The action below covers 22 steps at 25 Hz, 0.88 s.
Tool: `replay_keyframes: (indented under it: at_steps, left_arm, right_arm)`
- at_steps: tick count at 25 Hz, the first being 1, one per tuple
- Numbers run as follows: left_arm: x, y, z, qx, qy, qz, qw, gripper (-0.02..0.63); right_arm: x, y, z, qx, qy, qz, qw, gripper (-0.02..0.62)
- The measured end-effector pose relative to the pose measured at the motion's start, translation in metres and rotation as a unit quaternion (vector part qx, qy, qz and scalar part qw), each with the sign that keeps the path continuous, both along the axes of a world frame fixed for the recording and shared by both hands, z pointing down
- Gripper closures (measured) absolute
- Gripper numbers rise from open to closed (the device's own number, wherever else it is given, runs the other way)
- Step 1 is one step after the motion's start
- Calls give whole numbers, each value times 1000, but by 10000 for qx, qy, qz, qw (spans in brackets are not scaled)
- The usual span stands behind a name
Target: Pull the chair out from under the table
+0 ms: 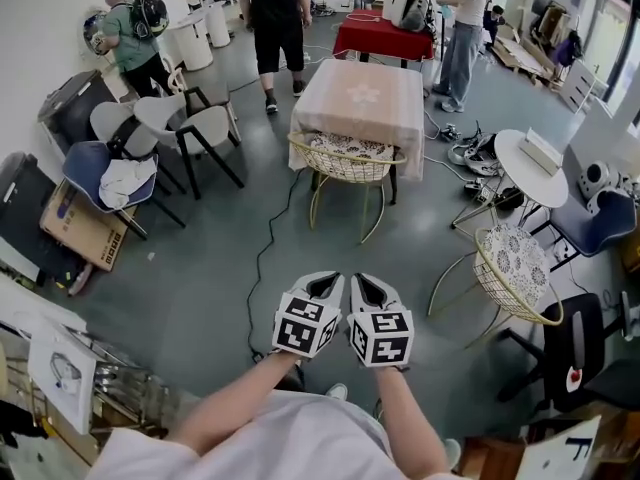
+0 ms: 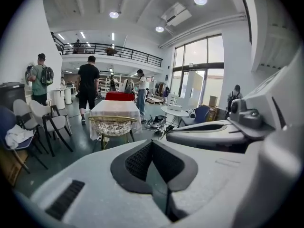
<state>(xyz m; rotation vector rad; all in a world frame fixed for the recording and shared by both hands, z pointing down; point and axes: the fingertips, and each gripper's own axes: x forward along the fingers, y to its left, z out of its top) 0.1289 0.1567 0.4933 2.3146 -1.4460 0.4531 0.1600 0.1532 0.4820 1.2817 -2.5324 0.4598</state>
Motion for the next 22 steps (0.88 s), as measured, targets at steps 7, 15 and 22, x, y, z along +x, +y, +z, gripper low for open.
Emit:
replay_keyframes:
  at_steps: [7, 15, 22]
  left_arm:
    - [-12, -27, 6, -35, 9, -32, 10000, 604]
    - [-39, -81, 14, 3, 16, 136, 9999, 604]
    - [-70, -139, 14, -55, 119, 371, 9992, 604]
  right_arm:
    - [-13, -26, 2, 4, 13, -93, 10000, 594]
    - [-39, -79, 8, -32, 115, 40, 9999, 594]
    - [-69, -130, 8, -105, 200, 258, 9994, 594]
